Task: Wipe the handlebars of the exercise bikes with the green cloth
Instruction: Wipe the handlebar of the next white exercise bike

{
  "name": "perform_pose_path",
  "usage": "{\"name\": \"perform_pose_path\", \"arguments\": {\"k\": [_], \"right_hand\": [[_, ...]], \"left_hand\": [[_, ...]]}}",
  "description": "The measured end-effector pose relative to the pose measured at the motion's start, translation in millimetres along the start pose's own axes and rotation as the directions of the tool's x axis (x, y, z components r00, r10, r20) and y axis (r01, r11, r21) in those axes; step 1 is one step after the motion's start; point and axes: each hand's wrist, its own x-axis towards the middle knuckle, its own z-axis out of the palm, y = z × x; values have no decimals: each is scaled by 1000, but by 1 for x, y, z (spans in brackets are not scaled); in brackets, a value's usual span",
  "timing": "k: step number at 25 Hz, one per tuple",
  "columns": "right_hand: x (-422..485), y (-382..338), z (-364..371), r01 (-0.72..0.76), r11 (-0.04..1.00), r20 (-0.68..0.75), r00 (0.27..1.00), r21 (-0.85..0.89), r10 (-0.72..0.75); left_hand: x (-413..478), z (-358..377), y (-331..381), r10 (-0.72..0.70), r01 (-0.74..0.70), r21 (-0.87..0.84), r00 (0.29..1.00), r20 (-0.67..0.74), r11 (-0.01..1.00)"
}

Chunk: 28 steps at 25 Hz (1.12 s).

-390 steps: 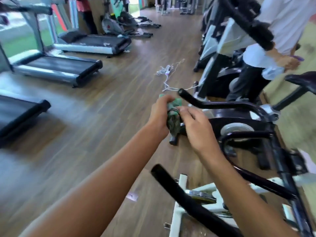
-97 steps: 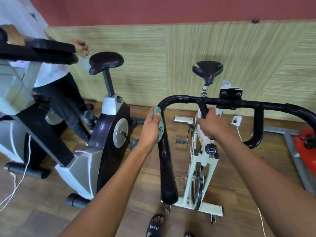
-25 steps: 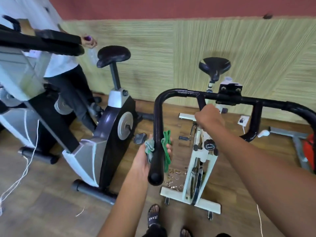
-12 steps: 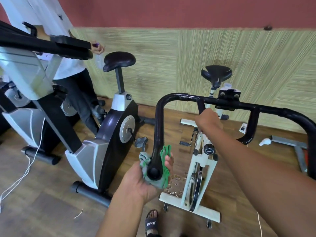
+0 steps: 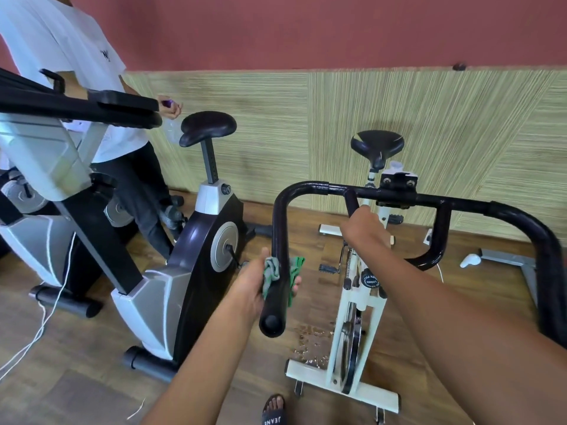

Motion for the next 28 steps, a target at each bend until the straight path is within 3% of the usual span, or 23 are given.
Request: {"name": "perform_pose_path", "arguments": {"k": [1, 2, 4, 5, 7, 12, 17, 21, 24, 28], "right_hand": [[-1, 0, -1, -1, 1000, 2, 1000, 1, 1], [-2, 0, -1, -3, 1000, 6, 1000, 0, 3], [-5, 0, -3, 7, 1000, 18, 1000, -2, -7], [-5, 1, -3, 12, 1000, 23, 1000, -3, -12], [-8, 0, -3, 18, 1000, 33, 999, -13, -17], [-10, 0, -3, 18, 998, 15, 1000, -52, -18], [-7, 0, -1, 19, 996, 7, 1000, -84, -19], [-1, -3, 0, -20, 998, 0, 1000, -63, 20], [3, 0, 1, -41, 999, 39, 998, -22, 42], [1, 12, -18, -42, 982, 227, 974, 183, -1]], "left_hand": [[8, 4, 8, 163, -140, 203, 981, -101, 969], [13, 9, 15, 345, -242, 449, 925, -162, 860], [17, 24, 26, 649, -329, 799, 755, -97, 503], [19, 34, 30, 691, -332, 870, 722, -15, 366], [26, 51, 36, 669, -263, 949, 739, 81, 176], [63, 73, 67, 660, -134, 977, 721, 211, -166], [102, 101, 95, 513, -80, 774, 706, 489, -628], [124, 127, 100, 394, -169, 632, 652, 647, -757], [132, 146, 91, 309, -269, 525, 566, 764, -807], [128, 160, 84, 251, -514, 513, 495, 832, -688]]}}
